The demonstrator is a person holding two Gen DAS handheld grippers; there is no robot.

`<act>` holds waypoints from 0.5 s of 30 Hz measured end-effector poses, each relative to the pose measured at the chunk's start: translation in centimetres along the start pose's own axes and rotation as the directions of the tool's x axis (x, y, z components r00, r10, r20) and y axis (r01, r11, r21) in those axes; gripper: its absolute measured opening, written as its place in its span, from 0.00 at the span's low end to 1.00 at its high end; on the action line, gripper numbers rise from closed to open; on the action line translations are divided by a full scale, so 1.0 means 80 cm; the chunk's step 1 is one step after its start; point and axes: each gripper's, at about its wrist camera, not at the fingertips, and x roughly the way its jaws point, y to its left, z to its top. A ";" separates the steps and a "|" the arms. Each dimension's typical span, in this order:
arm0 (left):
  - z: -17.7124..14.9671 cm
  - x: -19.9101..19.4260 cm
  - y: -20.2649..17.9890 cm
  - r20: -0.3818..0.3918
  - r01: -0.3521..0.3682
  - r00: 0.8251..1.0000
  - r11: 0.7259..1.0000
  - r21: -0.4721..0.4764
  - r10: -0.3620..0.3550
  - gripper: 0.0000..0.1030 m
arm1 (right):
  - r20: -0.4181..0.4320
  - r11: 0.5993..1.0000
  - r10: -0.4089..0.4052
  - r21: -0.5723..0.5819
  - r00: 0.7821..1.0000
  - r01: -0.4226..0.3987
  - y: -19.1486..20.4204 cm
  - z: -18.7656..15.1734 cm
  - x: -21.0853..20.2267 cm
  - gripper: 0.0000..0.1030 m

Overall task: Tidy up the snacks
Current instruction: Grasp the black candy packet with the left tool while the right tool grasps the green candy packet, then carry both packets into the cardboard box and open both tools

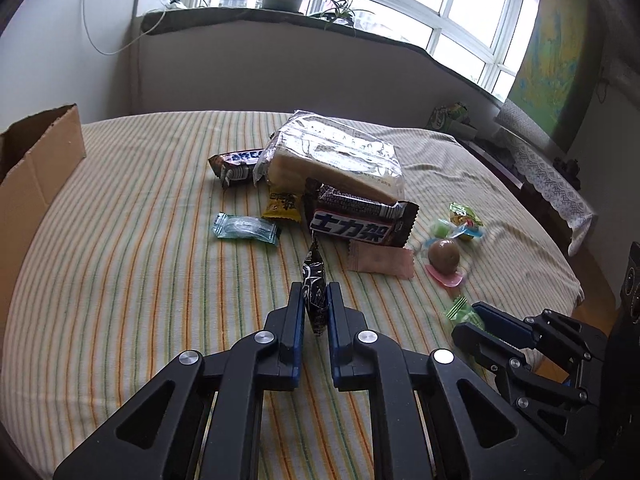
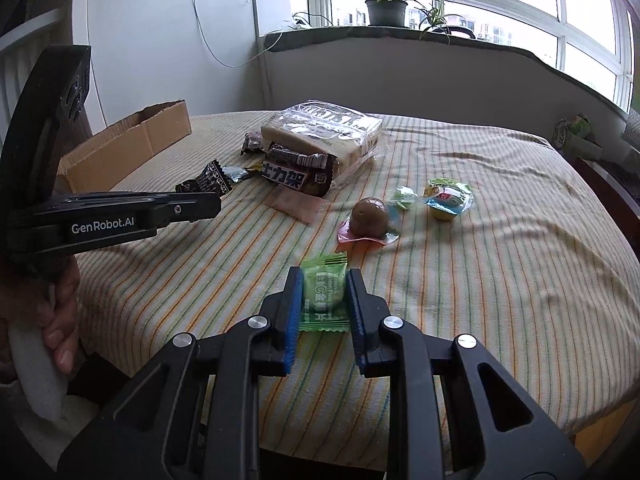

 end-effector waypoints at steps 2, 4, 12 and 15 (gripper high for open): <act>-0.003 -0.004 -0.003 0.007 0.008 1.000 1.000 0.002 -0.008 0.09 | 0.009 1.000 0.006 0.024 1.000 -0.007 -0.004 -0.002 -0.003 0.22; -0.006 -0.006 -0.005 0.010 0.008 1.000 1.000 0.006 -0.008 0.09 | 0.021 0.998 0.016 0.056 1.000 -0.017 -0.010 -0.003 -0.004 0.22; -0.004 -0.022 0.002 0.055 -0.007 0.998 1.000 -0.012 0.007 0.09 | 0.080 0.985 0.065 0.156 0.995 -0.076 -0.023 0.013 -0.003 0.22; 0.010 -0.036 0.007 0.095 -0.010 0.995 1.000 -0.024 0.012 0.09 | 0.127 0.985 0.068 0.148 0.990 -0.086 -0.017 0.039 -0.012 0.22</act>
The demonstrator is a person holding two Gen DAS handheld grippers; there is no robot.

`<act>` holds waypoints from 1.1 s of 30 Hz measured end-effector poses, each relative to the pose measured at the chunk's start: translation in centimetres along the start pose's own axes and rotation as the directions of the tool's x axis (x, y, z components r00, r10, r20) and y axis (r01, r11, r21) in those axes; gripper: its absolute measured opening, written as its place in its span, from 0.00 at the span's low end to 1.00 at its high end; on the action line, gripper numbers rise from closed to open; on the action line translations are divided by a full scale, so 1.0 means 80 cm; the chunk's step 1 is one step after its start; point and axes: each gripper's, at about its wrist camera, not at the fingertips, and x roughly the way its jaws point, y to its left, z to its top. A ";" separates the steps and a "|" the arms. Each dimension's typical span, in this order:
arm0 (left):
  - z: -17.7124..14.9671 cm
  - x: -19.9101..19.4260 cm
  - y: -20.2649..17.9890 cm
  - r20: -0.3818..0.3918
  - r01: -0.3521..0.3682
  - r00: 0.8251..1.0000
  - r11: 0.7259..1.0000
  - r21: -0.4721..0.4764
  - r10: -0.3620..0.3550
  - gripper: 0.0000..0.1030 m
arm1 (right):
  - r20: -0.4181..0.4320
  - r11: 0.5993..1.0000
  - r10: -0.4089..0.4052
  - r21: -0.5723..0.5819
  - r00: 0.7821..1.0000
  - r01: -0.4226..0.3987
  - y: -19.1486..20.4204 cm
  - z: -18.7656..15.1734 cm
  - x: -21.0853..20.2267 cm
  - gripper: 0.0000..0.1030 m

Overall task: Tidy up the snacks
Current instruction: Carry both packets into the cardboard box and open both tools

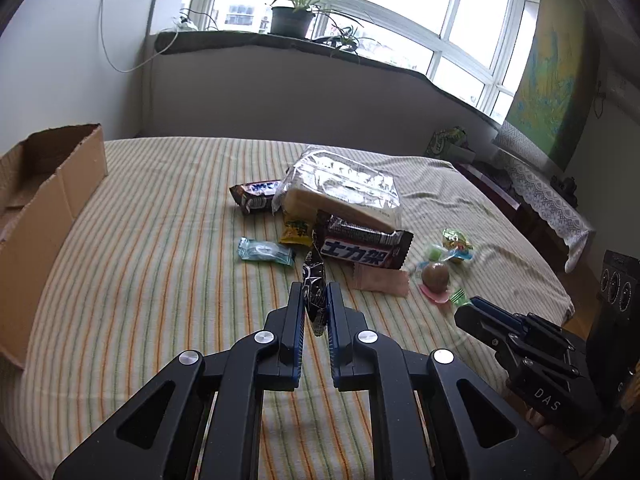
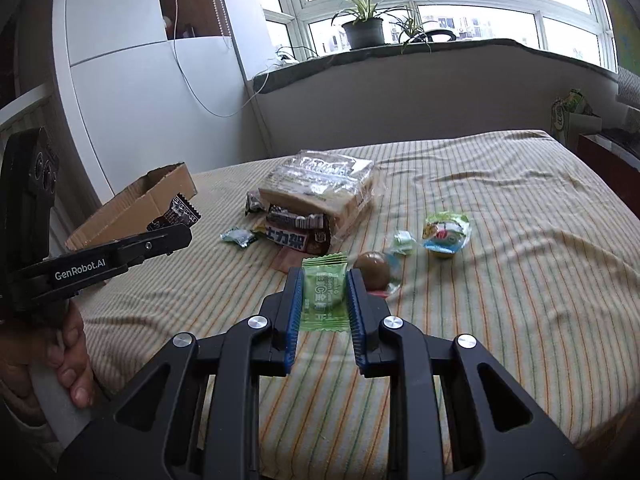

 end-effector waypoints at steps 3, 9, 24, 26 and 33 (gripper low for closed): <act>0.020 -0.023 0.006 0.052 -0.009 0.999 1.000 0.007 0.008 0.09 | 0.052 1.000 0.010 -0.020 0.999 -0.009 0.016 0.030 -0.011 0.22; 0.047 -0.071 0.027 0.137 -0.040 0.990 0.999 0.022 0.037 0.09 | 0.091 0.997 0.003 -0.078 0.996 0.004 0.058 0.064 -0.021 0.22; 0.022 -0.149 0.175 0.212 -0.152 0.959 0.971 -0.186 0.190 0.09 | -0.037 0.933 0.223 -0.280 0.974 -0.224 0.267 0.084 0.064 0.22; 0.016 -0.161 0.199 0.212 -0.176 0.952 0.960 -0.218 0.222 0.09 | -0.056 0.915 0.263 -0.303 0.963 -0.268 0.300 0.086 0.077 0.22; 0.012 -0.183 0.252 0.216 -0.238 0.927 0.927 -0.290 0.306 0.09 | -0.084 0.870 0.342 -0.348 0.936 -0.350 0.367 0.094 0.109 0.22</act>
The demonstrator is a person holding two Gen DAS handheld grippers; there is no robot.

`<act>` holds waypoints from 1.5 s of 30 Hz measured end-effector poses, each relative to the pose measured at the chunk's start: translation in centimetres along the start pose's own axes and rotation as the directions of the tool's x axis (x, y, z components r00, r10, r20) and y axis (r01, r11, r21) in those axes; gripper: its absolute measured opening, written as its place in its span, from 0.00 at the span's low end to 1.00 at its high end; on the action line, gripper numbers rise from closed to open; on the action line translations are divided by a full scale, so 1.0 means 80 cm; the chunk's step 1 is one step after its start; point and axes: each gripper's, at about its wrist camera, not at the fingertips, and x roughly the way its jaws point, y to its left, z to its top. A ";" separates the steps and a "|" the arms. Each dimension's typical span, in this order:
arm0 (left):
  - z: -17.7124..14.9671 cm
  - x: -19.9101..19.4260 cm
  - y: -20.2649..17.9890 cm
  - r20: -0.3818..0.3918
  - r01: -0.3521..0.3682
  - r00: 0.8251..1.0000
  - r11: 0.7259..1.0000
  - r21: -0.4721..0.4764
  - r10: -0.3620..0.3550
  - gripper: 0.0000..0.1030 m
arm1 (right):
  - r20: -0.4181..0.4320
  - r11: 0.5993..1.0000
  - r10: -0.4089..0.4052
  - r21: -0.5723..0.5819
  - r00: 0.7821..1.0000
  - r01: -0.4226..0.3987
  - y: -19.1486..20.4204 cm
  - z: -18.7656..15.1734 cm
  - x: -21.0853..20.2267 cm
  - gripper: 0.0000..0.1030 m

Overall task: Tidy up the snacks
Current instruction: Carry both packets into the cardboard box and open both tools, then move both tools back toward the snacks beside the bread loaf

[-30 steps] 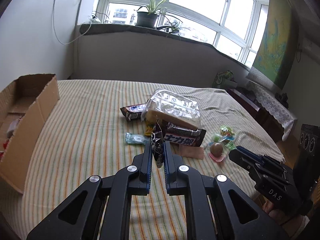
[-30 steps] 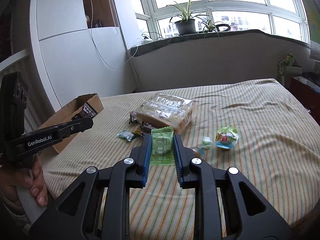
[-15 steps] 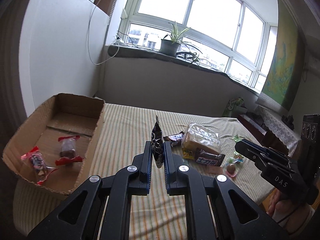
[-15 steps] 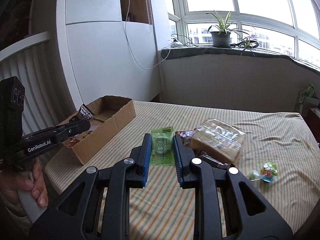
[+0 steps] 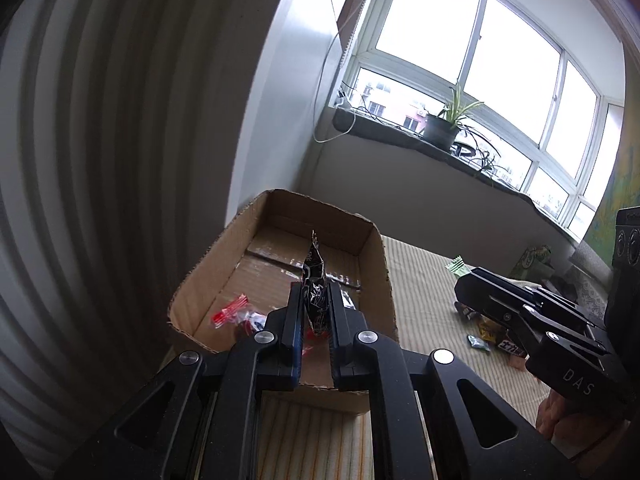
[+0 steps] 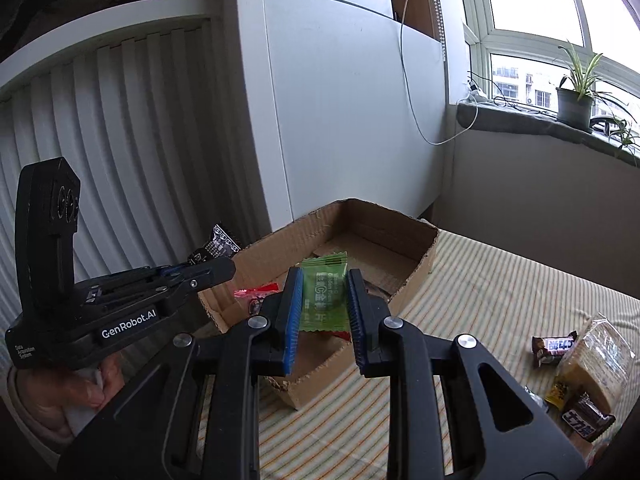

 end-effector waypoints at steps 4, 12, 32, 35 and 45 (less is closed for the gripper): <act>0.008 0.005 0.013 0.006 -0.009 1.000 1.000 -0.007 0.009 0.09 | -0.002 1.000 0.011 -0.008 1.000 -0.011 0.000 0.006 0.017 0.22; 0.012 0.037 0.025 -0.030 -0.012 0.999 1.000 -0.015 0.011 0.09 | -0.030 0.999 0.037 0.001 0.999 -0.037 -0.011 0.014 0.067 0.22; 0.016 0.019 0.043 0.001 -0.103 0.995 0.991 -0.080 0.104 0.66 | 0.009 0.999 -0.041 -0.014 0.999 0.041 -0.007 -0.003 0.038 0.68; 0.019 0.006 0.036 0.016 -0.110 0.994 0.992 -0.067 0.111 0.66 | 0.021 0.999 -0.043 0.008 0.999 0.043 -0.008 -0.006 0.023 0.68; 0.012 -0.006 -0.026 0.007 -0.104 0.995 0.994 0.017 0.104 0.80 | 0.035 0.975 -0.216 0.068 0.976 0.213 -0.061 -0.063 -0.062 1.00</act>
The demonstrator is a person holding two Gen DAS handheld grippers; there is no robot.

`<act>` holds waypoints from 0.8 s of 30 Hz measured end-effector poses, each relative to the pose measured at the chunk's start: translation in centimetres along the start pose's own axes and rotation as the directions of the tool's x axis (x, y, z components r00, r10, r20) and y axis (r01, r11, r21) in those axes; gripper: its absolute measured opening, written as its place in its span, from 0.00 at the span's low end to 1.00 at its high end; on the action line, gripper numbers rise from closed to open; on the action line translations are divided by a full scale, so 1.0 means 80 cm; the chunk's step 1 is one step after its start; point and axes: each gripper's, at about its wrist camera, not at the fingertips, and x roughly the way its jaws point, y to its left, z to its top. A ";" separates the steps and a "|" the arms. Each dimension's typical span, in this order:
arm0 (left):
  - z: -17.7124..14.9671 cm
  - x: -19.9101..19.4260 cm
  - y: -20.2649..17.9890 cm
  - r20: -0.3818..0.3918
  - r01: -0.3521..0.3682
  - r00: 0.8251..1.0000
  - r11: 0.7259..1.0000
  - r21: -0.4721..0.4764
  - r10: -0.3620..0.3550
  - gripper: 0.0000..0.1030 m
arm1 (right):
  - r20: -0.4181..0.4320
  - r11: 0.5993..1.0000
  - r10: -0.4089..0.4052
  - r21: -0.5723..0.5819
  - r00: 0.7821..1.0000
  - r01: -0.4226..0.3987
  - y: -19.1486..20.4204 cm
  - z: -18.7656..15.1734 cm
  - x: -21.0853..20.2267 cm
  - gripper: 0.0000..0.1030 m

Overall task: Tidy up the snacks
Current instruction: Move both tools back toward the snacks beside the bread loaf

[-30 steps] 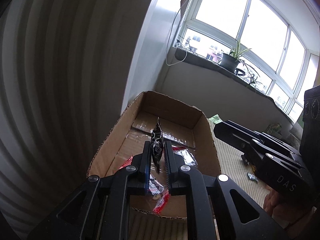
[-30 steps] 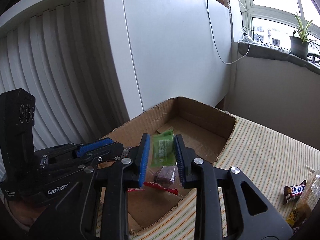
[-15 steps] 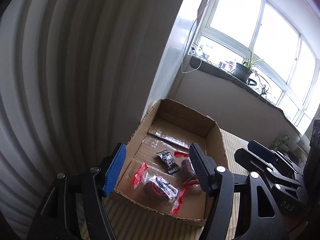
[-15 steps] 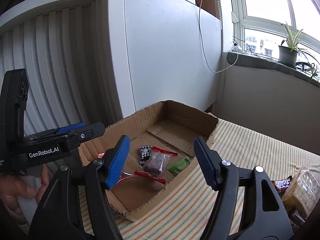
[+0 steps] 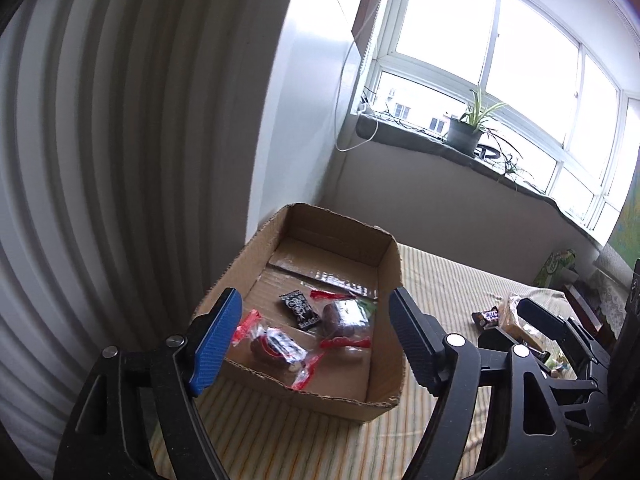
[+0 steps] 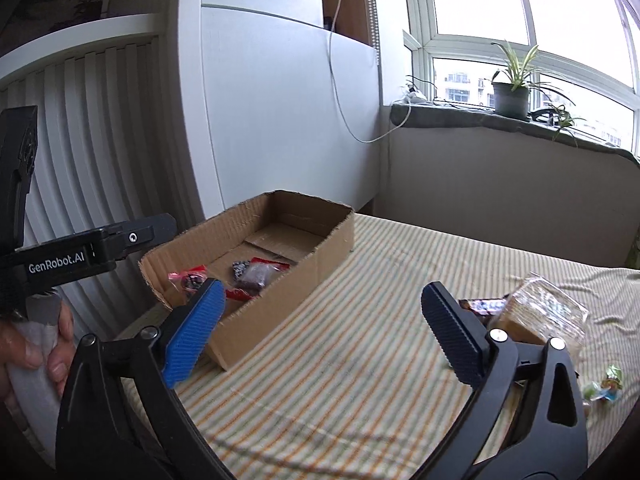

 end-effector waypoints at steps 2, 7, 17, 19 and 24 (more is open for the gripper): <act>-0.005 0.000 -0.024 0.001 0.002 1.000 1.000 0.028 -0.002 0.81 | -0.001 0.998 -0.052 0.023 0.999 0.052 -0.028 -0.016 -0.018 1.00; -0.032 0.013 -0.105 -0.051 0.071 0.997 0.986 0.150 -0.064 0.88 | -0.057 0.976 -0.187 0.103 0.981 0.192 -0.114 -0.065 -0.067 1.00; -0.087 0.033 -0.234 -0.226 0.270 0.951 0.922 0.277 -0.210 0.88 | -0.115 0.899 -0.362 0.218 0.925 0.379 -0.228 -0.113 -0.140 1.00; -0.091 0.032 -0.244 -0.238 0.279 0.947 0.915 0.290 -0.214 0.88 | -0.121 0.896 -0.366 0.222 0.923 0.385 -0.235 -0.115 -0.142 1.00; -0.091 0.040 -0.249 -0.256 0.269 0.947 0.916 0.298 -0.194 0.88 | -0.143 0.897 -0.362 0.215 0.921 0.386 -0.236 -0.120 -0.133 1.00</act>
